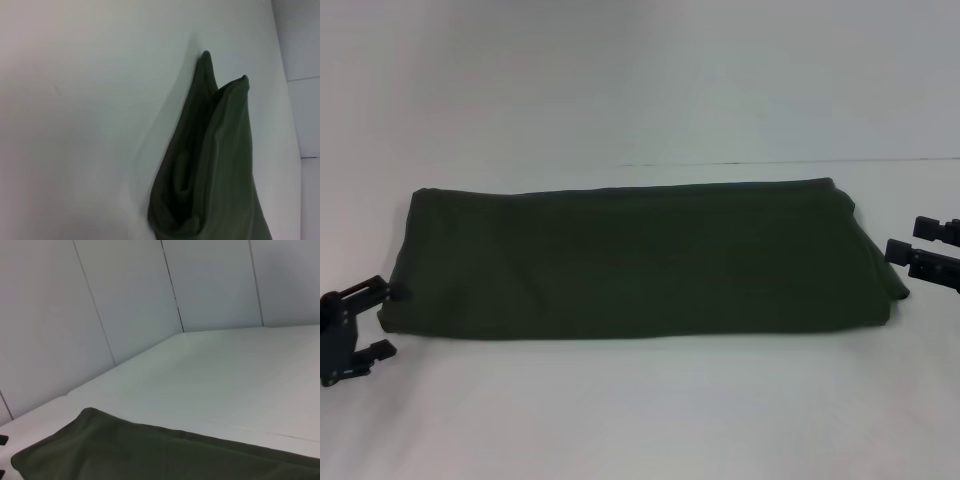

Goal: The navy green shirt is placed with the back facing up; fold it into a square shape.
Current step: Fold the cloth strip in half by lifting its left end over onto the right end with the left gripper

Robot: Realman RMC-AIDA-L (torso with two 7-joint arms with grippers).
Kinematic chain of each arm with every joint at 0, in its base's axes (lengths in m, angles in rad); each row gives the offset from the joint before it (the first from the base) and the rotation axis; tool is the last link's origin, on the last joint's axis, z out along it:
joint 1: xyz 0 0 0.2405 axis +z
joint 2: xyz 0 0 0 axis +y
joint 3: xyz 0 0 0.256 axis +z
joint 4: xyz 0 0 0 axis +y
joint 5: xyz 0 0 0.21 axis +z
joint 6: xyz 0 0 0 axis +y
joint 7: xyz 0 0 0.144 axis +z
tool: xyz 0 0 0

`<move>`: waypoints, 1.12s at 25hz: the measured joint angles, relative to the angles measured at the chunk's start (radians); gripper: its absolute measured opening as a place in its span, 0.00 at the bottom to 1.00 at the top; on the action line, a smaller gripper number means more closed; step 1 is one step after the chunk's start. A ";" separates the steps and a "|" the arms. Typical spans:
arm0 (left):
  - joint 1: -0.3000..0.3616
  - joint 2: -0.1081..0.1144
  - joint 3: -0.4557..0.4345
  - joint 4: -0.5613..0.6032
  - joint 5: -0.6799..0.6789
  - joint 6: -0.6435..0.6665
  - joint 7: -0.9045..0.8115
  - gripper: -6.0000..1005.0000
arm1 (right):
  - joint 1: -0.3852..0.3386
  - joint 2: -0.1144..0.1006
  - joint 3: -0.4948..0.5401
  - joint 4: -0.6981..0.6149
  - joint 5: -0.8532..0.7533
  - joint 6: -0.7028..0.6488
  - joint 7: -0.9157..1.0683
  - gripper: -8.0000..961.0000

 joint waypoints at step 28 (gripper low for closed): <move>-0.072 -0.003 0.000 -0.108 -0.001 -0.251 -0.053 0.92 | -0.009 0.000 0.008 -0.001 0.005 -0.017 0.006 0.80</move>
